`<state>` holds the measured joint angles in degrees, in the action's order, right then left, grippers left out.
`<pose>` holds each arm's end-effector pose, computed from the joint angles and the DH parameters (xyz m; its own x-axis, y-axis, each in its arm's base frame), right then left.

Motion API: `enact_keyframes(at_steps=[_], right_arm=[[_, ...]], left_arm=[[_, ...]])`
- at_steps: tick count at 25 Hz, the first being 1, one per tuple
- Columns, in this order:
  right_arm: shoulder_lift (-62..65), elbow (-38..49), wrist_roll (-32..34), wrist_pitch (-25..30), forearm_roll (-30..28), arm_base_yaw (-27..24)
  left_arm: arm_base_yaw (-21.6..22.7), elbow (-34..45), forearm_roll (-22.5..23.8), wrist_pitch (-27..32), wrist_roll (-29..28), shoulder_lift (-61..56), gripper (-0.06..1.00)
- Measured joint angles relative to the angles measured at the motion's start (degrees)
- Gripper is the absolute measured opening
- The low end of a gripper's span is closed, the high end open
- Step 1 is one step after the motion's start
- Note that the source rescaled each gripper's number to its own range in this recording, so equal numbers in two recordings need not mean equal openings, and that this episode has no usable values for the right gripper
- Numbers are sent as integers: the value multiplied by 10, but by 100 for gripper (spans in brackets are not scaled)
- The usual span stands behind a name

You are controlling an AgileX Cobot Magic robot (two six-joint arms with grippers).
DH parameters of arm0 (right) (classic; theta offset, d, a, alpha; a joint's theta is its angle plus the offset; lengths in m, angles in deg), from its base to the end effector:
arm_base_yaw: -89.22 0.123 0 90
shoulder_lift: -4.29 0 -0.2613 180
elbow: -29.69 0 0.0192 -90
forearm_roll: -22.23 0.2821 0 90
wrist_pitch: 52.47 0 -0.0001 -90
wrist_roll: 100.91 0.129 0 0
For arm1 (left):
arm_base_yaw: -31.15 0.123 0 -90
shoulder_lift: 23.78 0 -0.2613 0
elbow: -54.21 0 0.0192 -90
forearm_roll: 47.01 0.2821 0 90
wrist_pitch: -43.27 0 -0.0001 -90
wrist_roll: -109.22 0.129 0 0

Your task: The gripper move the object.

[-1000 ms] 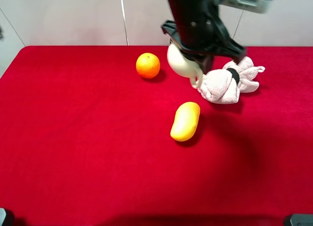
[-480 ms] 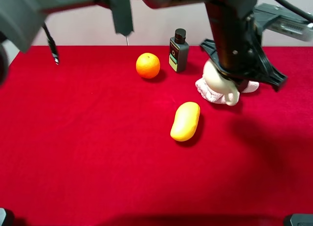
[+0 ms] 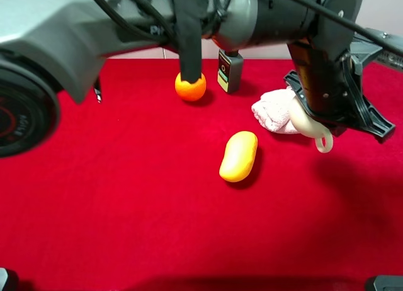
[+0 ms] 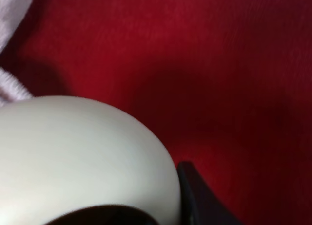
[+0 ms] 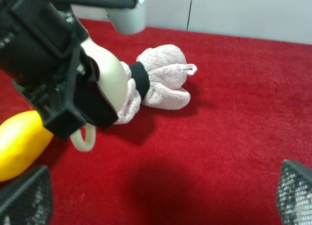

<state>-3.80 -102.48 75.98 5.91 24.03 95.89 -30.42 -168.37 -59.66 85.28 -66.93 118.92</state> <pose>0.0807 0.0129 0.2806 -0.4029 -0.0852 -0.9113 -0.1557 0.9875 -0.0235 0.2540 -0.5089 0.1508 -0.4599 0.6460 -0.6092 0.8726 0.4560 -0.1751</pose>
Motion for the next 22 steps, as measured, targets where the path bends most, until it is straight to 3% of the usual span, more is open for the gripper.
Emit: enact_keyframes(at_steps=[13, 22], right_arm=[[0, 0, 0, 0, 0, 0], [0, 0, 0, 0, 1, 0]], left_arm=[[-8, -3, -67, -72, 55, 46, 0], [-13, -3, -90, -105, 66, 76, 0]])
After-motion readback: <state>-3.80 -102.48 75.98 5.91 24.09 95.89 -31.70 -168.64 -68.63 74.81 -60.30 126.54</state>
